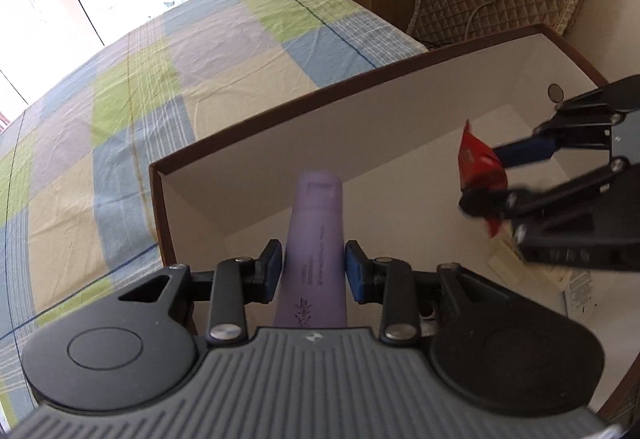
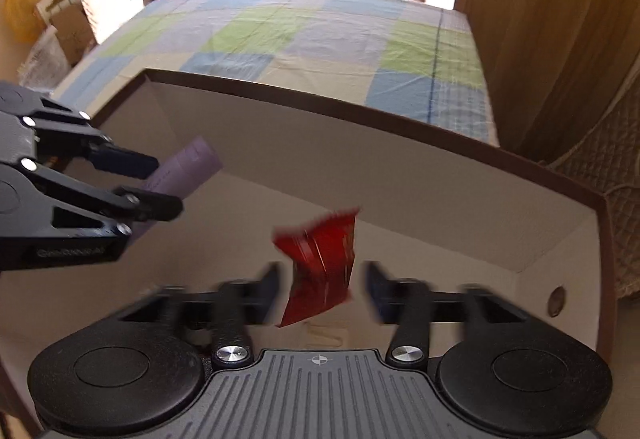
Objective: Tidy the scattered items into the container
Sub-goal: 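Open both grippers to drop the purple tube and red packet into the box, then withdraw both grippers from the box back over the bed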
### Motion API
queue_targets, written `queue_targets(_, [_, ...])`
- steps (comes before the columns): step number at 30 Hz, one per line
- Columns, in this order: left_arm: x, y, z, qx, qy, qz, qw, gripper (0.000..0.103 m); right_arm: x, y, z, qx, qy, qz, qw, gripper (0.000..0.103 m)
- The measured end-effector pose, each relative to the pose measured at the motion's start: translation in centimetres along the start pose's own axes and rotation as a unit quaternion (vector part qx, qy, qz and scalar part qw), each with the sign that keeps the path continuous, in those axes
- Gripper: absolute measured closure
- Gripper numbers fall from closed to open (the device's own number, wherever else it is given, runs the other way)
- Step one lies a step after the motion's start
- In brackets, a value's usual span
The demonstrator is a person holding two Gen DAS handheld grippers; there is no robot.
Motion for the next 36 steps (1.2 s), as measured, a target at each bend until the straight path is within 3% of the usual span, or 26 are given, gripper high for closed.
queue_targets(6, [0.4, 0.1, -0.3, 0.004, 0.008, 0.008, 0.9999, 0.059, -0.7, 1.2, 0.9, -0.011, -0.008, 0.005, 1.0, 0.021])
queue_targets(13, [0.4, 0.9, 0.0, 0.01, 0.009, 0.018, 0.9998, 0.034, -1.8, 4.1, 0.9, -0.023, -0.036, 0.01, 0.999, 0.021])
queue_targets(24, [-0.6, 5.6, 0.9, -0.001, 0.036, 0.031, 0.9989, 0.023, -2.3, 9.9, -0.4, -0.035, -0.125, 0.036, 0.991, 0.021])
queue_targets(25, [-0.8, 6.2, 0.9, -0.002, 0.04, 0.032, 0.9987, 0.021, -2.4, 10.4, -0.7, -0.037, -0.133, 0.039, 0.99, 0.02])
queue_targets(27, [-1.1, 7.4, 0.9, -0.002, 0.049, 0.035, 0.9982, 0.02, -2.7, 11.5, -1.0, -0.043, -0.15, 0.051, 0.986, 0.004])
queue_targets(36, [-3.3, 13.4, 0.0, 0.018, 0.092, 0.051, 0.9943, 0.018, -3.1, 15.4, -4.1, -0.047, -0.17, 0.071, 0.982, 0.003])
Point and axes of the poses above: each gripper's, at about its wrist camera, not at the fingertips, and y roughly against the way its jaws point, z to its right, x to its top, the point moved 2 cm from there along -y, roughly the way its jaws point, and after that the axes turned 6 degrees about z, right-handed, at the moved point
